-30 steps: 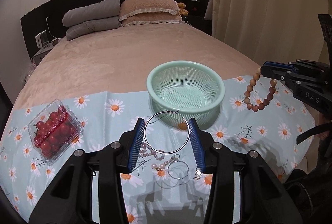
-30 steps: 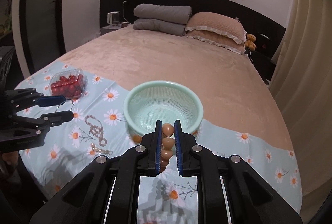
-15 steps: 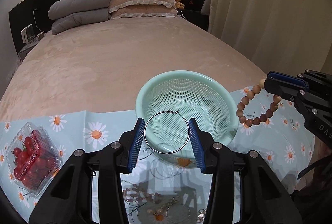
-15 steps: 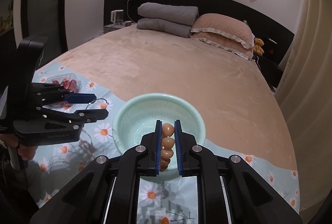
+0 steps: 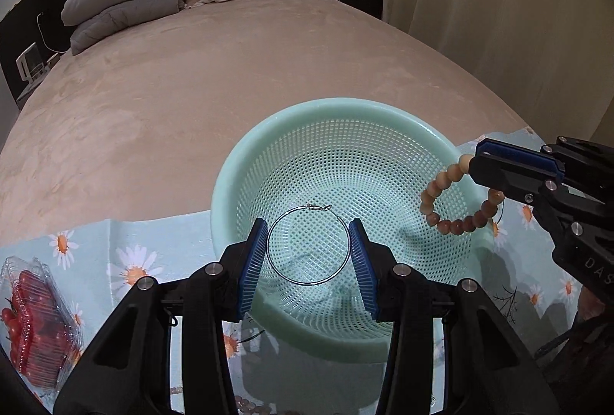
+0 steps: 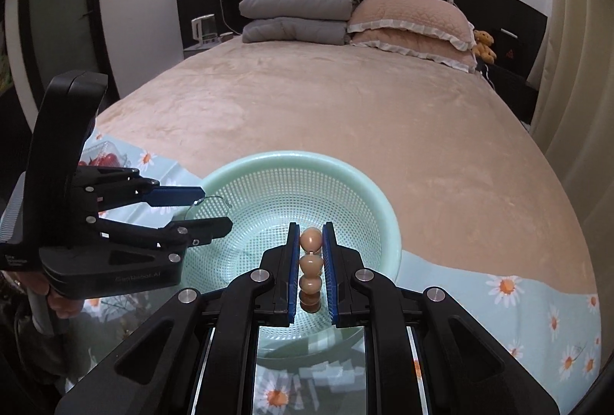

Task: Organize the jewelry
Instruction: 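Carry the hoop and bracelet into the green colander and open both tools, then grasp the pink bead bracelet with the left tool while the right tool grasps a charm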

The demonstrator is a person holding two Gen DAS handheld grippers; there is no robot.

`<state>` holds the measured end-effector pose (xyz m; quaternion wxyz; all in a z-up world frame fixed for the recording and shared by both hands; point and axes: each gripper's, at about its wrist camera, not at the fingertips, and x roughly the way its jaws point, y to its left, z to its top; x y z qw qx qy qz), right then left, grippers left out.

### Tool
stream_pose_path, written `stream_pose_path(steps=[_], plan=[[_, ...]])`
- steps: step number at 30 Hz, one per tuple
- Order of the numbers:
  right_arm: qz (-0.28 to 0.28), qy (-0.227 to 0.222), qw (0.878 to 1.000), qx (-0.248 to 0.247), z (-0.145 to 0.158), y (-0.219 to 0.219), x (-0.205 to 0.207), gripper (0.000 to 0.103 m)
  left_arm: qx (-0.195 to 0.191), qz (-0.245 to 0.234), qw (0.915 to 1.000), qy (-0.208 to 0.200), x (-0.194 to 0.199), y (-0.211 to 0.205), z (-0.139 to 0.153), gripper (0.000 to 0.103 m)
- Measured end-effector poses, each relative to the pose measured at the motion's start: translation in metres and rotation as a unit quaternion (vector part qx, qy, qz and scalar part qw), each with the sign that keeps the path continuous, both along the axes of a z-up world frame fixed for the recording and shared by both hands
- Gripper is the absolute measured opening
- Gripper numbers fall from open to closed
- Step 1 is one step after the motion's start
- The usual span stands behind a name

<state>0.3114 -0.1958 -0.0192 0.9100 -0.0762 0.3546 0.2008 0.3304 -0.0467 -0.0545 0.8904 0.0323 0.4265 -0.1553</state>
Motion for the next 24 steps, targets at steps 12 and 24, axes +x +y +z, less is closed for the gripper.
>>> stream_pose_path(steps=[12,24], plan=[[-0.054,-0.059,0.995,0.055,0.008,-0.023,-0.009,0.077,-0.007,0.024,0.999,-0.036,-0.013,0.024,0.014,0.097],[-0.055,-0.067,0.995,0.044,0.016,-0.011,-0.057,0.087,0.009,0.078,0.9968,-0.011,-0.051,0.09,0.022,0.097]])
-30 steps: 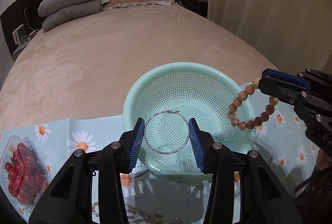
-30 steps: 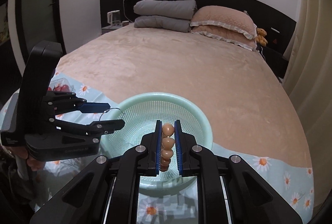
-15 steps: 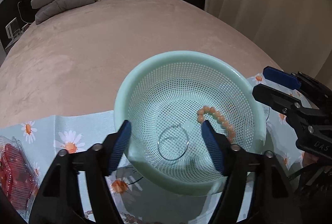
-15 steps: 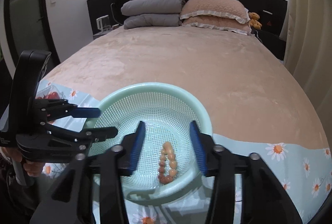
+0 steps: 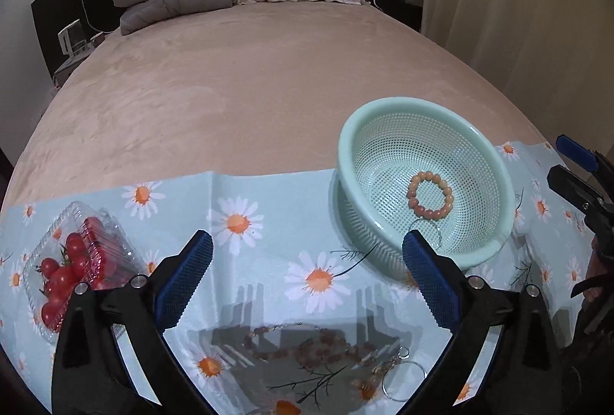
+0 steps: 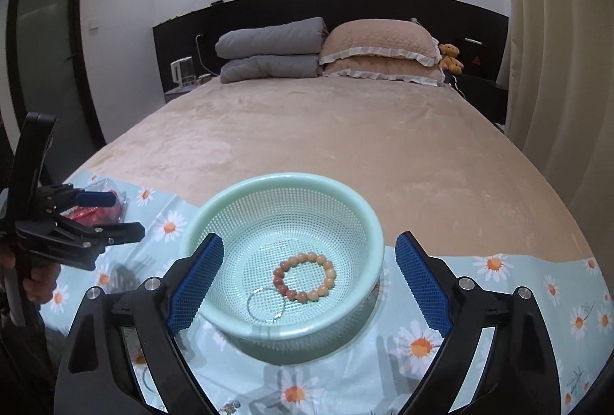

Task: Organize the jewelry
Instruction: 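Grasp the pink bead bracelet with the left tool while the right tool grasps a charm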

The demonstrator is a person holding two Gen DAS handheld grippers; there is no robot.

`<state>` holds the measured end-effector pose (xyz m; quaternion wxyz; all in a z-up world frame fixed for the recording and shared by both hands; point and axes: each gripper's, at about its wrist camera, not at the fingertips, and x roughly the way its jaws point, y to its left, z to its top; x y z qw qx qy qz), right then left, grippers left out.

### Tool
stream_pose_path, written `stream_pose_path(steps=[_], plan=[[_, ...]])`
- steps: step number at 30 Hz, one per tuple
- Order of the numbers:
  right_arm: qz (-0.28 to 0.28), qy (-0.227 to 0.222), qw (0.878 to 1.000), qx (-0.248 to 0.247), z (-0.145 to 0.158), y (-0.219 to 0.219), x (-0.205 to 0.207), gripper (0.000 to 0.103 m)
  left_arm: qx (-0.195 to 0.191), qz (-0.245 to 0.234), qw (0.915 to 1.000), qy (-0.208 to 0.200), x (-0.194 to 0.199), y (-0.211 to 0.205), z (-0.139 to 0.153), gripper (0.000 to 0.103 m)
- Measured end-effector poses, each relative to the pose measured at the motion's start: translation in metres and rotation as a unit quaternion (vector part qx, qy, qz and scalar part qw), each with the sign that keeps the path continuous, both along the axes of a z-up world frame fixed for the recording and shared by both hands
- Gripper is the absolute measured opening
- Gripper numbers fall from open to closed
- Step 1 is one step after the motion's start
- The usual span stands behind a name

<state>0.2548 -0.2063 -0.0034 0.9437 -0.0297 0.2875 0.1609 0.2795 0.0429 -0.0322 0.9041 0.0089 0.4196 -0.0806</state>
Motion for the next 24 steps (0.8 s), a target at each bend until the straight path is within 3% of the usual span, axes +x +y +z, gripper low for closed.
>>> stream_pose_path(steps=[3,5,9,12,18,24], plan=[[0.0,-0.01,1.0,-0.003,-0.002,0.003,-0.02,0.087,-0.007,0.007,0.9999,-0.004,-0.014,0.014,-0.001,0.097],[0.0,-0.015,1.0,-0.007,-0.004,0.004,-0.032,0.087,-0.011,0.009,0.9995,-0.03,-0.027,0.02,0.001,0.097],[-0.009,-0.005,1.0,-0.015,-0.018,0.004,-0.05,0.087,-0.021,-0.026,0.9977,-0.059,-0.046,0.026,0.0,0.097],[-0.016,0.007,1.0,-0.017,-0.033,0.002,-0.063,0.087,0.015,-0.039,0.9962,-0.076,-0.059,0.026,-0.006,0.097],[-0.006,0.037,0.999,-0.022,-0.067,0.009,-0.084,0.087,0.05,-0.025,0.9964,-0.064,-0.063,0.025,-0.032,0.097],[-0.005,0.072,0.997,-0.025,-0.097,0.02,-0.087,0.087,0.033,-0.036,0.9988,-0.009,-0.055,0.026,-0.069,0.097]])
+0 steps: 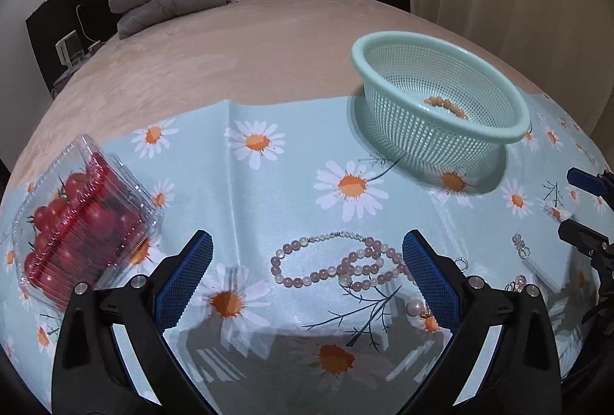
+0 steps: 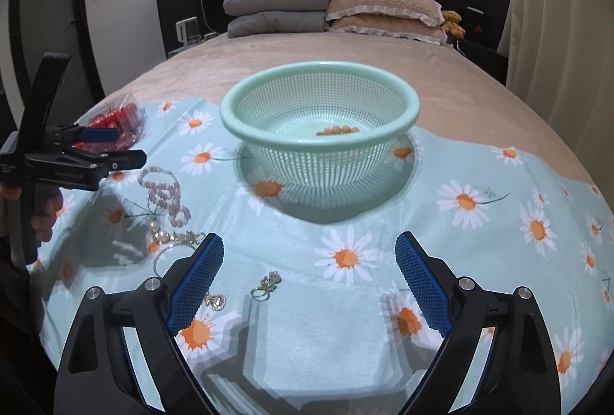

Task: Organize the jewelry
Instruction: 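Grasp the pink bead bracelet with the left tool while the right tool grasps a charm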

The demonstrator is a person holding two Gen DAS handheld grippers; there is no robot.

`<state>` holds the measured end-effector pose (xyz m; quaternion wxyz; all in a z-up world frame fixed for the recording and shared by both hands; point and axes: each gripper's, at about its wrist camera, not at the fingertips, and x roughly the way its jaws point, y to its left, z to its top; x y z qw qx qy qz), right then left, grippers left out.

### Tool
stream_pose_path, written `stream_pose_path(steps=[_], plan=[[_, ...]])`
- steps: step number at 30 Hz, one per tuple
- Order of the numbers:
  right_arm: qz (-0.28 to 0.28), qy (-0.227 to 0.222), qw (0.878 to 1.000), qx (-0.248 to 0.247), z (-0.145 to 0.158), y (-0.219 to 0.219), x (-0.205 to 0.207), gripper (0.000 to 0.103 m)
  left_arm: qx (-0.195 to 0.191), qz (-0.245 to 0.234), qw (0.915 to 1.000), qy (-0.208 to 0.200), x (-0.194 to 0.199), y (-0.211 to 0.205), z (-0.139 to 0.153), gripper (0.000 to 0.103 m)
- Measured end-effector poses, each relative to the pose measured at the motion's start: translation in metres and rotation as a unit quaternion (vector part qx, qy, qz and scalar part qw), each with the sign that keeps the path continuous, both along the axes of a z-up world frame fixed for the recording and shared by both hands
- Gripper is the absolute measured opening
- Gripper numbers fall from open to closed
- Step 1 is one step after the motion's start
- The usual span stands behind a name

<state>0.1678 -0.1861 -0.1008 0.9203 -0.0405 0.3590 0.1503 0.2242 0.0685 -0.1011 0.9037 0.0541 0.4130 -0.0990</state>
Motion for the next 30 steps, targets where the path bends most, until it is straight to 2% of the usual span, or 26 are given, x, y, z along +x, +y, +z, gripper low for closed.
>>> stream_pose_path(steps=[8,9,10,12,13,14,16,19,21,23,25,30], plan=[[-0.006,0.062,0.998,-0.004,-0.035,0.013,0.017,0.085,0.0,-0.01,0.9995,0.031,0.009,-0.009,-0.03,0.097],[-0.008,0.07,0.998,-0.006,-0.04,0.014,0.018,0.081,0.003,-0.014,0.9995,0.029,0.009,-0.011,-0.033,0.097],[-0.009,0.081,0.997,-0.01,-0.045,0.015,0.02,0.064,0.008,-0.019,0.9994,0.028,0.009,-0.014,-0.035,0.097],[-0.011,0.074,0.997,-0.018,-0.048,0.018,0.019,0.056,0.024,-0.025,0.9991,0.025,0.009,-0.021,-0.041,0.097],[-0.004,0.074,0.997,-0.02,-0.048,0.021,0.018,0.042,0.03,-0.03,0.9989,0.02,0.008,-0.024,-0.042,0.095],[0.002,0.073,0.997,-0.024,-0.049,0.024,0.016,0.03,0.032,-0.036,0.9987,0.018,0.006,-0.027,-0.042,0.089],[0.019,0.072,0.997,-0.031,-0.049,0.032,0.013,0.012,0.036,-0.035,0.9987,0.012,0.003,-0.03,-0.041,0.068],[0.02,0.065,0.997,-0.037,-0.049,0.035,0.01,0.01,0.034,-0.048,0.9982,0.013,-0.001,-0.035,-0.04,0.047],[0.019,0.076,0.997,-0.02,-0.046,0.029,0.011,0.01,0.027,-0.054,0.9981,0.016,-0.005,-0.037,-0.039,0.023],[0.025,0.088,0.996,-0.007,-0.042,0.025,0.011,0.009,0.015,-0.058,0.9979,0.023,-0.008,-0.038,-0.038,0.011],[0.032,0.094,0.995,-0.001,-0.036,0.023,0.008,0.009,0.006,-0.054,0.998,0.03,-0.012,-0.04,-0.038,0.006],[0.037,0.079,0.996,-0.008,-0.015,0.017,-0.006,0.009,-0.006,-0.057,0.9976,0.04,-0.025,-0.038,-0.03,0.006]])
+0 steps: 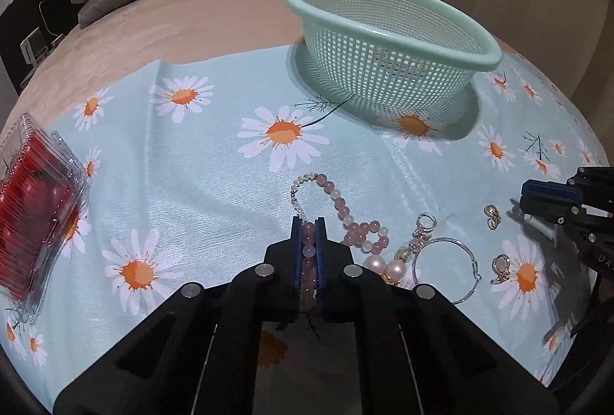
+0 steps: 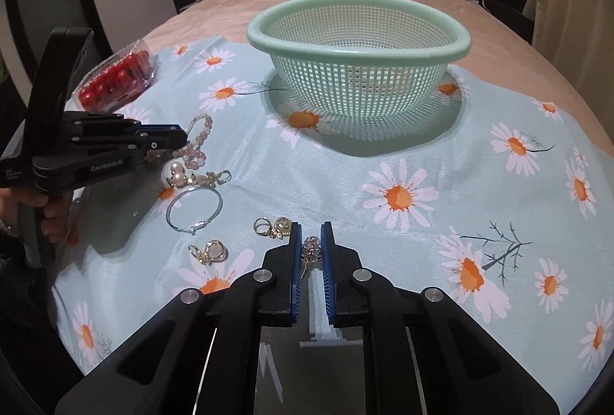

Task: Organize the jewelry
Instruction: 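Grasp the pink bead bracelet with the left tool while the right tool grasps a charm, then lower the pink bracelet and charm into the colander and open both tools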

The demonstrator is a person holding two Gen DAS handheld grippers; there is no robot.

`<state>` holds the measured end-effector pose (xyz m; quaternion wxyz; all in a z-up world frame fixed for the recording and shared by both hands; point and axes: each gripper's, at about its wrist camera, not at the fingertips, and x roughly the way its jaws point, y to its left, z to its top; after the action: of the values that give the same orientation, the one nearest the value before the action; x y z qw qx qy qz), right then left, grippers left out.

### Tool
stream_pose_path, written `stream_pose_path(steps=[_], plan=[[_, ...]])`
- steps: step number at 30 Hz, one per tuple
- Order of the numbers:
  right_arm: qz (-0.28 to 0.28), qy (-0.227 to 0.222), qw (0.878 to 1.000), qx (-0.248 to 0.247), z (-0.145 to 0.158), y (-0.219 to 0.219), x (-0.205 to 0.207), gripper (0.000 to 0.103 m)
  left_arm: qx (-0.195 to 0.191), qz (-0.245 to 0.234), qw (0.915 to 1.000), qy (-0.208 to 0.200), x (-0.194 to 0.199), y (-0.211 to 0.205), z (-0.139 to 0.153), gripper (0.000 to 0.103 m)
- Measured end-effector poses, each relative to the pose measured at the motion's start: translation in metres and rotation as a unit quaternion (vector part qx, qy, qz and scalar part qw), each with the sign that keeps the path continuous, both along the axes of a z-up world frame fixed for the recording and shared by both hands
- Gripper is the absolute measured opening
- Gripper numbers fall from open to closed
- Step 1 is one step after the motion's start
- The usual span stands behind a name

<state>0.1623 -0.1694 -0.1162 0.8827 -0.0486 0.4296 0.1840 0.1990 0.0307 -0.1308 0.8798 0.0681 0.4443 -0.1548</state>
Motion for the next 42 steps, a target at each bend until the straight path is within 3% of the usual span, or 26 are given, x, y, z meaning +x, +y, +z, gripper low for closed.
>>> stream_pose_path(steps=[8,22,32,42], plan=[[0.001,-0.035,0.999,-0.002,0.04,-0.012,-0.016,0.009,-0.007,0.018,0.9996,-0.02,-0.009,0.01,0.051,0.006],[-0.003,-0.126,0.992,-0.006,0.13,-0.031,-0.014,0.009,0.004,0.009,0.9939,-0.11,-0.003,-0.003,0.169,0.006],[0.013,-0.162,0.987,-0.004,0.174,-0.031,0.009,0.009,0.0,-0.013,0.9921,-0.124,0.022,-0.03,0.206,0.006],[0.017,-0.157,0.987,0.018,0.18,-0.03,0.055,0.01,0.014,-0.051,0.992,-0.115,0.055,-0.068,0.206,0.006]])
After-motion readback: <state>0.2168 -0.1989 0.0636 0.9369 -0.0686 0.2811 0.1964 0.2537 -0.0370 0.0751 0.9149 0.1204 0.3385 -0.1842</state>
